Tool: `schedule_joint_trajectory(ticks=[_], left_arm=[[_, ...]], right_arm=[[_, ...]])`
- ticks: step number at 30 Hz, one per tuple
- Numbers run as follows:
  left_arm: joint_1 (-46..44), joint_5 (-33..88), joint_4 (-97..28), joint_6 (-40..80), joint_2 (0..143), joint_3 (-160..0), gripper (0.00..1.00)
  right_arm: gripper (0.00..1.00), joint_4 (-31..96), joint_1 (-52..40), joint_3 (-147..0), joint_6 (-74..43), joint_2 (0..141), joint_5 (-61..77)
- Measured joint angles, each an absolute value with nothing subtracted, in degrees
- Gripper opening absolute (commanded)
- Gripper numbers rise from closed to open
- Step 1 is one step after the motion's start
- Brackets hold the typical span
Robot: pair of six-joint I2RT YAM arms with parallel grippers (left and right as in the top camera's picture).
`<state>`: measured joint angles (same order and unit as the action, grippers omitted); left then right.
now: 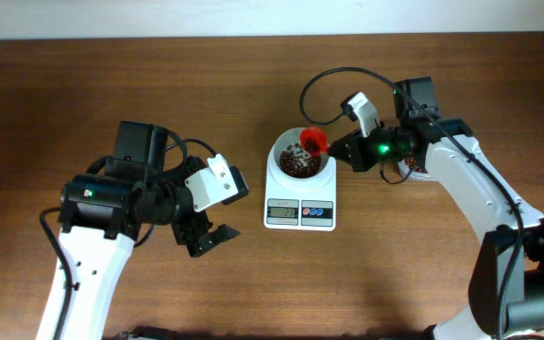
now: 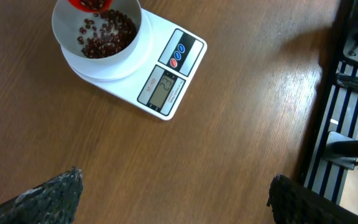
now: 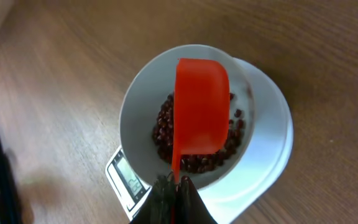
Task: Scoop and weigh 50g on scale
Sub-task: 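Move the scoop over the white bowl and pour beans in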
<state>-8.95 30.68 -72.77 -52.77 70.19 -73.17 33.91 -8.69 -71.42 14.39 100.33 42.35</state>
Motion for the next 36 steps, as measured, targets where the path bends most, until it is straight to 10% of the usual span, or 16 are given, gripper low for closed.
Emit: schedule_joint_trajectory(ticks=[25, 36], left_arm=[[-8.95, 30.68, -72.77, -52.77, 70.19, -73.17, 0.99], [-8.95, 30.68, -72.77, -52.77, 70.19, -73.17, 0.99]], right_arm=[[0.04, 37.5, -10.59, -71.42, 19.81, 99.15, 44.27], [0.04, 38.72, -21.21, -72.99, 17.78, 95.46, 18.81]])
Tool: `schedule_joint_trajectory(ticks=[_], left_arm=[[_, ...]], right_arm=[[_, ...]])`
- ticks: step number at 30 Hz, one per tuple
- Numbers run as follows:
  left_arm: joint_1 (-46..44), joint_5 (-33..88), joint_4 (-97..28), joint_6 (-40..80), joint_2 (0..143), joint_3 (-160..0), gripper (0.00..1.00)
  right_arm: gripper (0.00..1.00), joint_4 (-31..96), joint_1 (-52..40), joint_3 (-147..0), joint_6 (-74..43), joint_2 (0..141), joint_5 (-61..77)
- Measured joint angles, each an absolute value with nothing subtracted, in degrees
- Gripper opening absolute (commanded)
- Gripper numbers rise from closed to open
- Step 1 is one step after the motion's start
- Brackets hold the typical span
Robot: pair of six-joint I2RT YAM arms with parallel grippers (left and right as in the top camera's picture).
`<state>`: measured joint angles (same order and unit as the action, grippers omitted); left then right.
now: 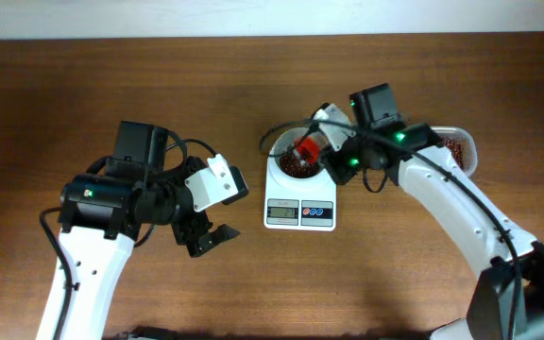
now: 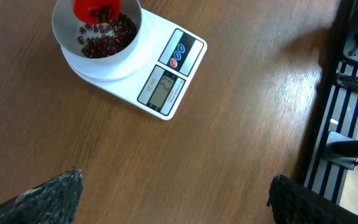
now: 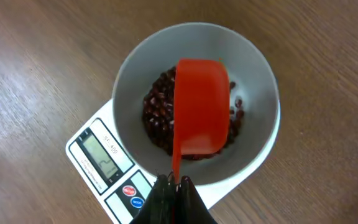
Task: Scoop and weigh 50g on scale
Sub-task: 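Move the scoop over the white bowl and pour beans in, then return the scoop to the tub and scoop more beans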
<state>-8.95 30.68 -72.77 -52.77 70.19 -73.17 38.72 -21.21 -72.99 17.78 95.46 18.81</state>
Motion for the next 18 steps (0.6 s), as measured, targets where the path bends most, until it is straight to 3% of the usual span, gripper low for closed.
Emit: schedule_joint_trajectory(ticks=[5, 18], left_arm=[[-8.97, 30.68, -72.77, -52.77, 70.19, -73.17, 0.99], [-8.95, 30.68, -72.77, -52.77, 70.19, -73.17, 0.99]], right_arm=[[0.04, 38.76, -22.72, -73.03, 17.82, 91.77, 11.86], [0.04, 36.97, -24.97, -73.63, 17.78, 90.78, 9.1]])
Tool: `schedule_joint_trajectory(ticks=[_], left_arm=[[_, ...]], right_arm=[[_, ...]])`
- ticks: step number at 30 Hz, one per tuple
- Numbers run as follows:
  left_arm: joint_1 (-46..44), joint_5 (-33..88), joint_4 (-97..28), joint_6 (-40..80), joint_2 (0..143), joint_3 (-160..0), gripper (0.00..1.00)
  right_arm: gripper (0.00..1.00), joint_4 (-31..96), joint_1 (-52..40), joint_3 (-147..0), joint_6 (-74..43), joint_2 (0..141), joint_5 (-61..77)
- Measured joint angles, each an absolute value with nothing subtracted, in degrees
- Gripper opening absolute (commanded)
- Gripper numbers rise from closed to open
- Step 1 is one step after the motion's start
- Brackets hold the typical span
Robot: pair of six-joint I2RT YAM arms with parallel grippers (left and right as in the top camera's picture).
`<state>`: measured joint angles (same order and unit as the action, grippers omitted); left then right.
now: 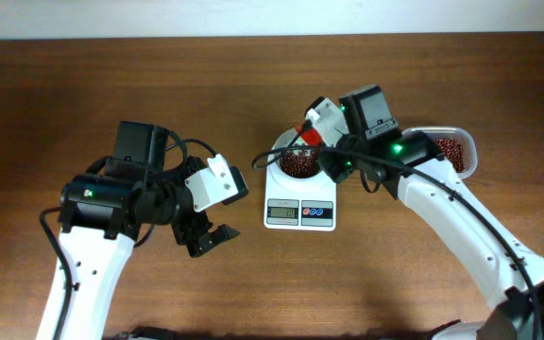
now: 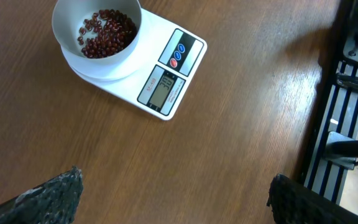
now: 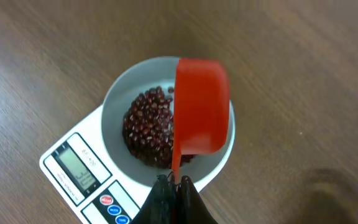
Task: Scoop and weigh 50g on scale
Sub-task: 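Return the scoop to the tub and scoop more beans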
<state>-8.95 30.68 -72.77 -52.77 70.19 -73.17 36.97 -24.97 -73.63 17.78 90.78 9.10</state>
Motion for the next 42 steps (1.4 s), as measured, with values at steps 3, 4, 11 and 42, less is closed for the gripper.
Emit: schedule_joint_trajectory(ticks=[3, 4, 11, 42], left_arm=[[-8.95, 30.68, -72.73, -52.77, 70.19, -73.17, 0.99], [-8.95, 30.7, -72.77, -52.77, 70.19, -73.17, 0.99], [-8.97, 30.7, -72.79, -52.77, 70.19, -73.17, 0.99], [-8.95, 30.68, -72.77, -52.77, 70.19, -73.17, 0.99]], right_arm=[[0.04, 40.77, -21.17, -75.02, 16.64, 82.02, 10.09], [0.04, 42.06, -18.33, -75.18, 16.47, 79.81, 9.96], [0.04, 55.57, 7.01, -76.07, 16.29, 86.56, 2.96], [0.04, 64.23, 32.32, -76.03, 23.2, 101.32, 59.42]])
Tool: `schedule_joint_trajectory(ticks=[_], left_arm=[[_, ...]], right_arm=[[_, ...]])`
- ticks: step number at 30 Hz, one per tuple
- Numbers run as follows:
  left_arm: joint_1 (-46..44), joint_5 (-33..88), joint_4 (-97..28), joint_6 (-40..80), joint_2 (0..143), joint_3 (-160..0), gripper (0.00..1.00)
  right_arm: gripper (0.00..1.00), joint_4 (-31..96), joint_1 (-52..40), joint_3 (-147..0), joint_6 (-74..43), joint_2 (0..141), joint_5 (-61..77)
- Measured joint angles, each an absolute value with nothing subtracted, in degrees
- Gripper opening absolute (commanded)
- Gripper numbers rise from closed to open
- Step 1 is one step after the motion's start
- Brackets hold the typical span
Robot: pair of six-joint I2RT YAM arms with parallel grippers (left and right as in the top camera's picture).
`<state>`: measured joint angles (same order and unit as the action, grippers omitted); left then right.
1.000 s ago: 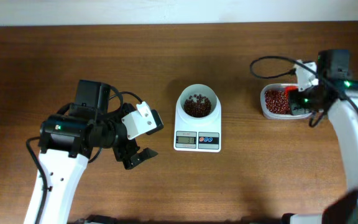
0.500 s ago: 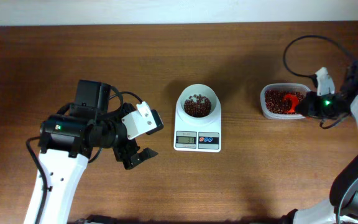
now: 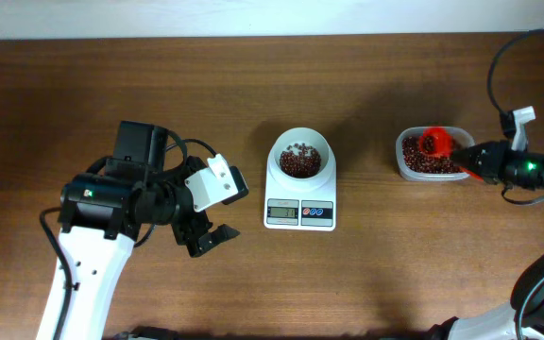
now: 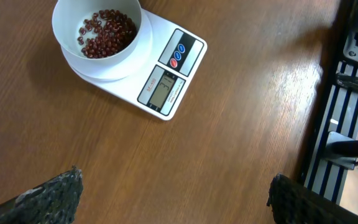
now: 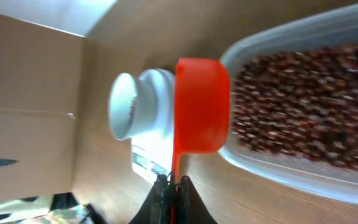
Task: Scoop and weigh 50g on scale
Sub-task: 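Return the scoop to the tub and scoop more beans, then pour the scooped beans into the white bowl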
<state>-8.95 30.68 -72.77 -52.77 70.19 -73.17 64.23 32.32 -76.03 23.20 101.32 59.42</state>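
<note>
A white scale (image 3: 300, 210) stands mid-table with a white bowl (image 3: 300, 156) of red beans on it; both also show in the left wrist view, scale (image 4: 166, 74) and bowl (image 4: 96, 28). My right gripper (image 5: 174, 182) is shut on the handle of a red scoop (image 5: 202, 106). The scoop (image 3: 433, 144) hangs over the left end of a clear tub of beans (image 3: 431, 156). My left gripper (image 3: 208, 238) is open above bare table, left of the scale, nothing between its fingers (image 4: 48, 194).
The clear bean tub (image 5: 303, 106) sits to the right of the scale. A black frame with cables (image 4: 353, 93) runs along the table's edge in the left wrist view. A pale wall strip (image 3: 272, 17) borders the far side.
My right gripper has moved with the red scoop from above the bowl on the scale to the bean tub on the right. The left arm has not moved.
The right gripper held the scoop tipped over the bowl, with beans in the bowl. Then the scoop was low inside the bowl, then raised at its far rim. Now it is over the bean tub. The left gripper stayed open throughout.
</note>
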Motion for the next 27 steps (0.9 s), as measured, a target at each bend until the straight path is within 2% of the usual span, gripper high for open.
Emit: schedule_joint_trajectory(ticks=[3, 7, 12, 14, 18, 23, 27], left_arm=[[-8.95, 30.68, -72.77, -52.77, 70.19, -73.17, 0.99], [-8.95, 30.7, -72.79, -52.77, 70.19, -73.17, 0.99], [-8.95, 30.7, -72.77, -52.77, 70.19, -73.12, 0.99], [-8.95, 30.7, -72.79, -52.77, 70.19, -73.1, 0.99], [-8.97, 30.7, -72.79, -52.77, 70.19, -73.1, 0.99], [-8.95, 30.7, -72.79, -52.77, 70.19, -73.08, 0.99], [-8.97, 30.7, -72.77, -52.77, 70.19, -73.08, 0.99]], right_arm=[[0.04, 64.31, 29.87, -76.03, 24.08, 101.34, 63.9], [0.04, 62.54, 13.91, -76.01, 24.23, 101.34, 67.61], [0.04, 46.85, 0.49, -75.72, 15.99, 101.34, 66.15], [0.04, 42.94, -3.11, -75.7, 13.58, 101.36, 59.68], [0.04, 39.33, -10.22, -75.7, 18.0, 101.38, 42.44], [0.04, 39.13, -15.49, -75.7, 20.03, 101.23, 28.27], [0.04, 39.79, -20.84, -75.7, 20.38, 95.81, 15.33]])
